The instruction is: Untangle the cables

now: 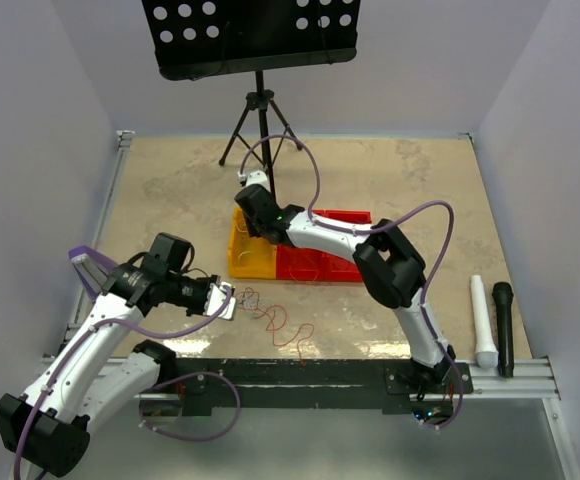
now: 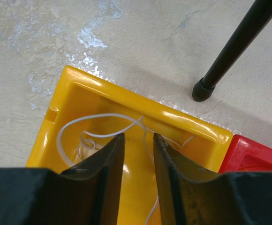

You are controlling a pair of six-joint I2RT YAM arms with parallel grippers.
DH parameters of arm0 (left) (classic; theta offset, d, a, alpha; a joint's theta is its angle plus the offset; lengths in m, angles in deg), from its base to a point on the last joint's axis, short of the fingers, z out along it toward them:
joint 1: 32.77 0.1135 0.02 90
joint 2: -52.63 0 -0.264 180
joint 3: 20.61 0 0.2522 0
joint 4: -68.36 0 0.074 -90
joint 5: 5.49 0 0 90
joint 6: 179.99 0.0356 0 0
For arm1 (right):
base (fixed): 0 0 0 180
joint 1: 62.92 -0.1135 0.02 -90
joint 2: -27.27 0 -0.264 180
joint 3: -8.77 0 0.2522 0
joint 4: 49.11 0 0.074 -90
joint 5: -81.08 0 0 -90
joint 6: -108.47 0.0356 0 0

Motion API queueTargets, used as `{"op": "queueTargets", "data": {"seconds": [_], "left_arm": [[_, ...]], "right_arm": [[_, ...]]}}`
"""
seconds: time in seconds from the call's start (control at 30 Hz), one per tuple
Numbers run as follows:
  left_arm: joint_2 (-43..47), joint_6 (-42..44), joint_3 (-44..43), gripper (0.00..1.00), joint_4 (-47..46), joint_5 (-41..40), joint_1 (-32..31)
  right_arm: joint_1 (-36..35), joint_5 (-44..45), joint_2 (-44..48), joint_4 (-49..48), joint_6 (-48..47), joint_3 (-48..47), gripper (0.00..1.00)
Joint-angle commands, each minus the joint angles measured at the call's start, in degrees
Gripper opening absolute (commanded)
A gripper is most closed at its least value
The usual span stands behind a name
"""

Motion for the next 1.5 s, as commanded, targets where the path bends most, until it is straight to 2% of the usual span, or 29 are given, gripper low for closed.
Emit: {"op": "queueTargets", "data": {"seconds": [0.0,0.2,0.4,0.5,0.57,0.63,0.8,0.97,1.17,1.47], "left_arm": [[0.0,0.1,-1.6,0.05,-0.34,1.64,0.2],[0.0,-0.07,-1.78,0.05,-0.25,1.55,0.2],[-0.09,-0.16,-1.87,0.05,-0.25,1.46,0.2],[-0.26,-0.25,-2.13,0.05,-0.25,1.55,0.2],[-0.26,-0.25,-2.31,0.05,-0.25,1.46,0.2],[-0.18,-0.25,-2.13,0.05,-0.25,1.38,0.2],[-0.44,0.01,-2.13,0.05,-0.34,1.37,0.2],[-0.62,-0.07,-2.83,0.05,-0.25,1.46,0.2],[-0.62,0.01,-2.92,0.05,0.02,0.85,0.2],[-0.62,0.28,-2.48,0.05,-0.16,0.67,0.2]], "right_arm": [[-0.26,0.2,6.27,-0.25,0.87,-0.65,0.37],[-0.61,1.07,10.57,-0.42,1.31,1.63,0.43],[-0.61,0.12,17.33,-3.14,0.79,4.44,0.42],[-0.52,-5.05,21.02,-4.02,-0.35,6.72,0.32],[-0.61,-9.36,23.57,-4.99,-0.8,9.79,0.13],[-0.52,-14.37,25.86,-5.6,-1.06,13.3,0.0],[-0.61,-30.02,29.56,-9.99,-1.94,22.8,0.0],[-0.52,-32.84,25.53,-9.48,-2.64,22.03,0.0],[-0.61,-32.76,18.41,-7.81,-3.35,16.23,0.0],[-0.17,-25.82,10.76,-6.75,-1.15,8.58,0.0]]}}
